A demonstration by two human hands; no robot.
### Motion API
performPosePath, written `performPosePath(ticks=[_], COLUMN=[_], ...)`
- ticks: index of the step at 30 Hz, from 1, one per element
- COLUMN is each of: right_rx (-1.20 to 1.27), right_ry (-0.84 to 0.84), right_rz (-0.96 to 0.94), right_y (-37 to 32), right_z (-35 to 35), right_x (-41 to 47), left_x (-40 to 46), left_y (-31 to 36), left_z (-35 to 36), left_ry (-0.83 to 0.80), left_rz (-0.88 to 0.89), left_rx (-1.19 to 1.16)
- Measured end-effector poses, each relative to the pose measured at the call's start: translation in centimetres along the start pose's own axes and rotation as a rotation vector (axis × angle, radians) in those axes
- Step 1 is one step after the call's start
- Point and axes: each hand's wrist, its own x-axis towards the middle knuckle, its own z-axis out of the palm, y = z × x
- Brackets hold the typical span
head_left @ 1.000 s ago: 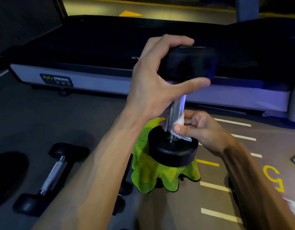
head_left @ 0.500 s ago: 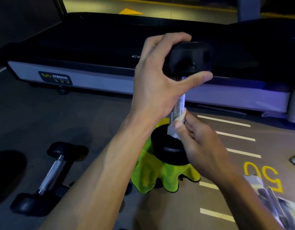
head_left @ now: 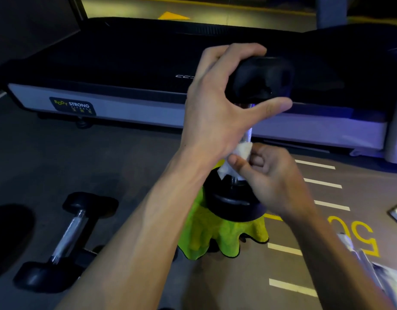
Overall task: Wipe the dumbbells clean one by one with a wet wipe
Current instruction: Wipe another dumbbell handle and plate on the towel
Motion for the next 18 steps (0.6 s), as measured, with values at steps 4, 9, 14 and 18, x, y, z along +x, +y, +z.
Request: performPosePath(ticks=[4,9,14,18], right_rx=[0.300,-0.445,-0.630,-0.293], right_ry=[-0.118,0.081,0.204,0.039], right_rz=[0.017,0.066,0.116,0.027], right_y=[-0.6,-2.1,-2.9,-0.7], right_z=[-0.9,1.1,3.0,0.8], right_x=[1.2,0.5,-0.5,-0.1], left_x=[0.3,0.5,0.1,0.2], left_y=[-0.2,-0.5,-0.5,-0.6], left_z=[-0.2,-0.3,-0.5,-0.7], left_ry=[-0.021,0.004,0.019,0.016], left_rz=[-0.030,-0.043,-0.035,-0.040], left_rx=[-0.006,0.004,0.012,-0.005])
